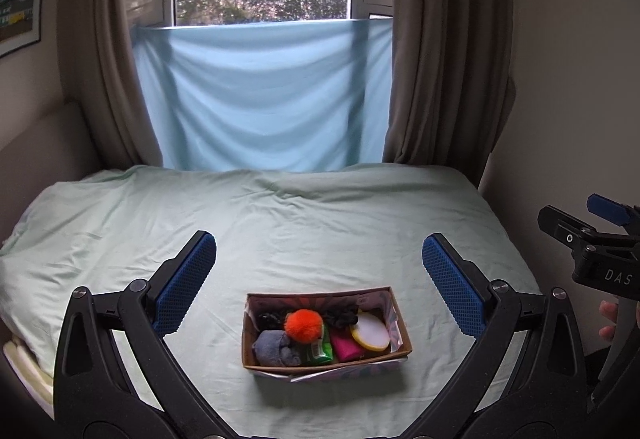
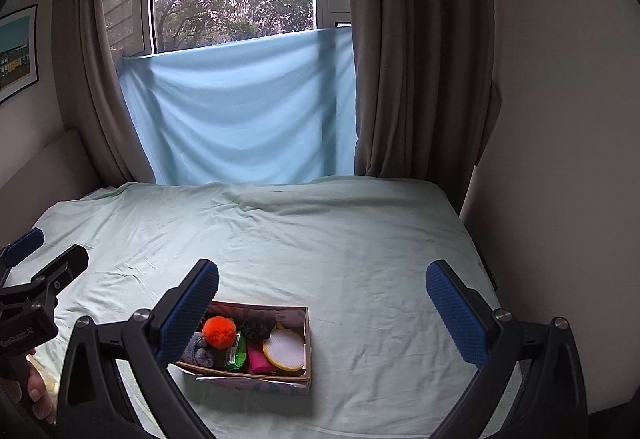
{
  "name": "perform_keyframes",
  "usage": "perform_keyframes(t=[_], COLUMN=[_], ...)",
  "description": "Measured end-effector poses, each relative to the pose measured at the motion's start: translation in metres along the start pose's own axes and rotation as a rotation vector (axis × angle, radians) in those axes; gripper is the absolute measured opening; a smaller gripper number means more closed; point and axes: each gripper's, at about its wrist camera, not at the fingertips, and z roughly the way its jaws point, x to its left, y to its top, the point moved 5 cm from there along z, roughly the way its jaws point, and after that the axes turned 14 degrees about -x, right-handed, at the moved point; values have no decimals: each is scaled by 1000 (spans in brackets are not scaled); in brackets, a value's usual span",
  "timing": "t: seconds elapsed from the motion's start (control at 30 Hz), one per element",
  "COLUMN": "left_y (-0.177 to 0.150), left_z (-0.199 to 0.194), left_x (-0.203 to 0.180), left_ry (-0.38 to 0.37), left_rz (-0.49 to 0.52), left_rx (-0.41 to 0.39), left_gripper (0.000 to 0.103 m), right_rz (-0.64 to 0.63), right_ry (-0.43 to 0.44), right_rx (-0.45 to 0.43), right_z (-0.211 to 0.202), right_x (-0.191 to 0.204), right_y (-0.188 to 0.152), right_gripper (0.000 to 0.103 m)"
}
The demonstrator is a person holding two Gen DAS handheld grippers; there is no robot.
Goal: Organize soft objects
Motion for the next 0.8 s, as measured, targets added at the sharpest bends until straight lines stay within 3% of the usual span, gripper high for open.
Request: perform_keyframes(t=[0.8], left_y=[5], left_z=[2], left_x=[-9], left_ry=[-7], left_rz=[-11], left_rx=[-25], left_gripper=[103], right_rz=[9], right_ry=[-13], right_rx=[-35], right_z=[3], right_x=[-12], right_y=[11], right_gripper=[103])
